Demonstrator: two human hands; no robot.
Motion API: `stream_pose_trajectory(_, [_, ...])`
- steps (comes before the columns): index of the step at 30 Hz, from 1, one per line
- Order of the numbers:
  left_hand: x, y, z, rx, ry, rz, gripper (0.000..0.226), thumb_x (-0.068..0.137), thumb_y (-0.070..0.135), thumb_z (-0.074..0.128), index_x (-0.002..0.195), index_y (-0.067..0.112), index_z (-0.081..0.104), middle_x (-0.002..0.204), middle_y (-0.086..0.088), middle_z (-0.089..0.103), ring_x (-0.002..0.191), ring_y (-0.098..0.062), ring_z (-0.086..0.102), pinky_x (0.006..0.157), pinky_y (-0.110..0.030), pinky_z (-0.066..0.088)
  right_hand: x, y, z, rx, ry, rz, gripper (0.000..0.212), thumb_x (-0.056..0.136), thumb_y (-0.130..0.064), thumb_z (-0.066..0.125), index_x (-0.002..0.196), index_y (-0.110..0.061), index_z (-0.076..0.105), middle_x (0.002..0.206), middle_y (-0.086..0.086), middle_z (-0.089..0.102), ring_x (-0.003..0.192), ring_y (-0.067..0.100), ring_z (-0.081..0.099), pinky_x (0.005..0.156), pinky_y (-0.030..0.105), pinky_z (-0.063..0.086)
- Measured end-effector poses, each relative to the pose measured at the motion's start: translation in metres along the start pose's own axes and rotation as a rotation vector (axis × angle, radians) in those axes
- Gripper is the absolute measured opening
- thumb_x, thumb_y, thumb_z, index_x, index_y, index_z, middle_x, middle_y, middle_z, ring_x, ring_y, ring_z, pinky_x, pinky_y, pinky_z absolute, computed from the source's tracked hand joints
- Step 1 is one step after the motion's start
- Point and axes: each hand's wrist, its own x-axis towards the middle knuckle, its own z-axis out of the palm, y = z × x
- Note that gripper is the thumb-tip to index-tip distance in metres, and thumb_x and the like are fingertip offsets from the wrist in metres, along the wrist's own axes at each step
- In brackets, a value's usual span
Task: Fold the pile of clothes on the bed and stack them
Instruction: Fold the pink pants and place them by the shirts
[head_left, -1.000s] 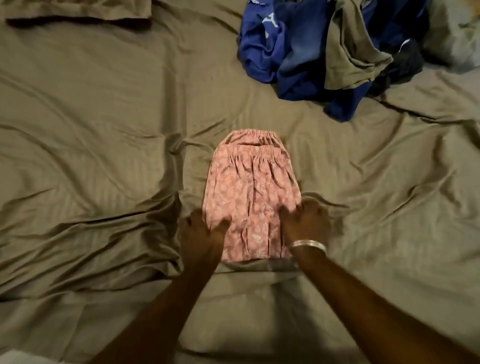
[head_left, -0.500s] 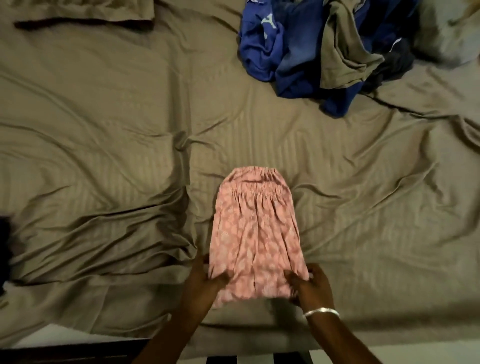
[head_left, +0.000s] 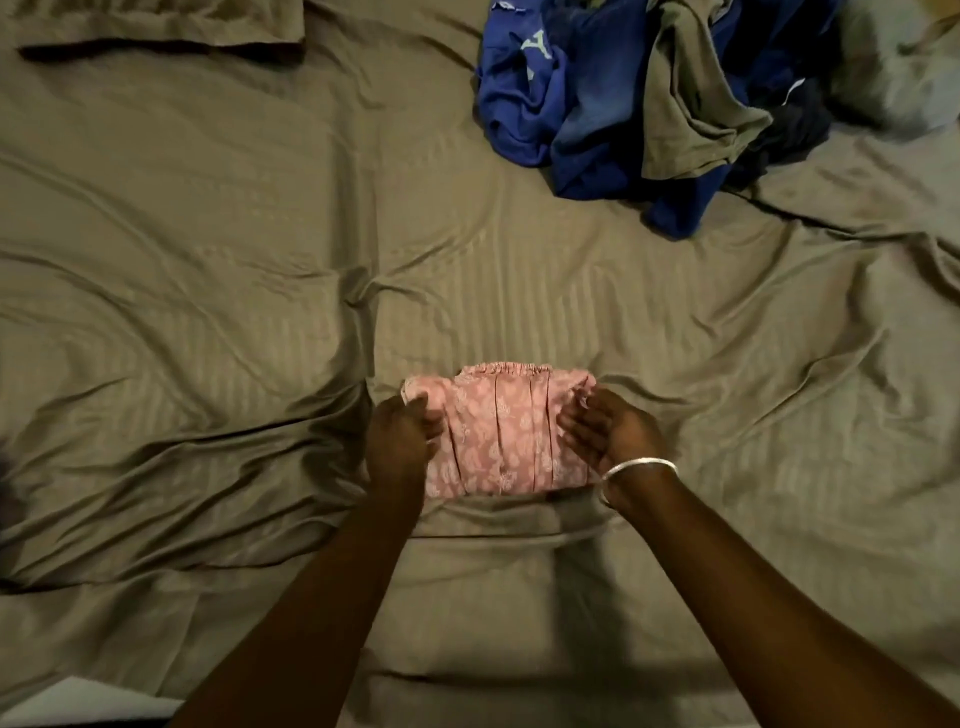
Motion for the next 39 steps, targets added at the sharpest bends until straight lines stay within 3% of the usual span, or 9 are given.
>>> stream_pose_trajectory(3, [0.006, -0.035, 0.007, 0.543, 0.171, 0.36, 0.061, 0.085, 0.042, 0.07, 0.133, 0.008, 0.054, 0.122, -0.016, 0.055, 0.114, -0.034, 0.053, 0.097, -0.037, 0.041, 0.013, 0.02, 0.001, -0.617, 0.27, -0.365, 0.03, 0.089, -0.035, 0.062, 0.104, -0.01, 0.07, 0.095, 0.01, 0.069, 0.089, 0.027, 0.063, 0.08, 0.03, 0.046])
stream_pose_trajectory(7, [0.016, -0.056, 0.025, 0.624, 0.145, 0.403, 0.066, 0.091, 0.045, 0.062, 0.142, 0.007, 0.044, 0.134, -0.021, 0.049, 0.121, -0.039, 0.051, 0.101, -0.044, 0.042, 0.025, 0.054, 0.015, -0.892, 0.3, -0.413, 0.053, 0.092, -0.047, 0.056, 0.128, -0.009, 0.056, 0.117, 0.022, 0.059, 0.11, 0.04, 0.054, 0.094, 0.042, 0.041])
stream_pose_trajectory(16, [0.05, -0.034, 0.047, 0.611, 0.186, 0.506, 0.032, 0.102, 0.04, 0.042, 0.111, 0.012, 0.055, 0.109, -0.014, 0.065, 0.099, -0.035, 0.061, 0.083, -0.043, 0.049, 0.045, 0.035, 0.035, -0.853, 0.53, -0.476, 0.058, 0.101, -0.056, 0.028, 0.114, -0.013, 0.065, 0.11, 0.021, 0.066, 0.102, 0.043, 0.061, 0.078, 0.041, 0.044])
stream_pose_trajectory(20, [0.046, -0.02, 0.041, 0.286, -0.125, 0.217, 0.04, 0.092, 0.046, 0.062, 0.119, 0.016, 0.064, 0.108, 0.003, 0.067, 0.1, -0.018, 0.062, 0.088, -0.032, 0.049, 0.042, 0.045, 0.039, -0.829, 0.374, -0.423, 0.054, 0.098, -0.056, 0.039, 0.132, -0.018, 0.056, 0.123, 0.02, 0.063, 0.114, 0.04, 0.057, 0.092, 0.041, 0.044])
stream_pose_trajectory(22, [0.045, -0.018, 0.037, 0.25, -0.237, 0.232, 0.039, 0.091, 0.045, 0.065, 0.116, 0.015, 0.07, 0.107, 0.003, 0.072, 0.101, -0.015, 0.066, 0.093, -0.034, 0.053, 0.039, 0.044, 0.037, -0.806, 0.347, -0.387, 0.053, 0.098, -0.052, 0.041, 0.127, -0.013, 0.061, 0.124, 0.022, 0.062, 0.116, 0.041, 0.056, 0.093, 0.04, 0.044])
stream_pose_trajectory(27, [0.031, -0.016, 0.002, -0.037, -0.216, 0.263, 0.016, 0.089, 0.025, 0.07, 0.101, 0.014, 0.071, 0.097, -0.002, 0.074, 0.09, -0.014, 0.067, 0.086, -0.034, 0.054, 0.0, 0.06, 0.045, -0.546, 0.367, -0.462, 0.051, 0.099, -0.052, 0.044, 0.119, -0.011, 0.067, 0.117, 0.016, 0.068, 0.111, 0.034, 0.06, 0.09, 0.033, 0.044])
stream_pose_trajectory(31, [0.028, -0.022, -0.068, -0.173, -0.112, 0.185, 0.02, 0.087, 0.026, 0.068, 0.103, 0.014, 0.069, 0.097, -0.001, 0.072, 0.091, -0.015, 0.067, 0.078, -0.029, 0.053, -0.041, 0.098, 0.079, -0.446, 0.219, -0.438, 0.045, 0.099, -0.048, 0.047, 0.122, -0.015, 0.066, 0.119, 0.007, 0.069, 0.113, 0.022, 0.061, 0.094, 0.029, 0.044])
stream_pose_trajectory(36, [0.041, -0.011, -0.196, 0.09, 0.181, 0.324, 0.038, 0.1, 0.035, 0.055, 0.074, 0.008, 0.067, 0.064, 0.008, 0.063, 0.061, -0.004, 0.052, 0.059, -0.023, 0.043, -0.079, 0.173, 0.16, -0.397, -0.061, -0.396, 0.041, 0.097, -0.045, 0.054, 0.125, -0.016, 0.064, 0.122, 0.0, 0.068, 0.113, 0.008, 0.059, 0.101, 0.029, 0.044])
stream_pose_trajectory(39, [0.056, -0.003, -0.276, 0.24, 0.375, 0.342, 0.051, 0.099, 0.049, 0.048, 0.085, 0.004, 0.069, 0.081, -0.005, 0.071, 0.082, -0.015, 0.064, 0.077, -0.027, 0.048, -0.104, 0.212, 0.215, -0.422, -0.219, -0.384, 0.04, 0.092, -0.045, 0.058, 0.117, -0.014, 0.067, 0.115, 0.002, 0.07, 0.106, 0.013, 0.062, 0.1, 0.034, 0.047])
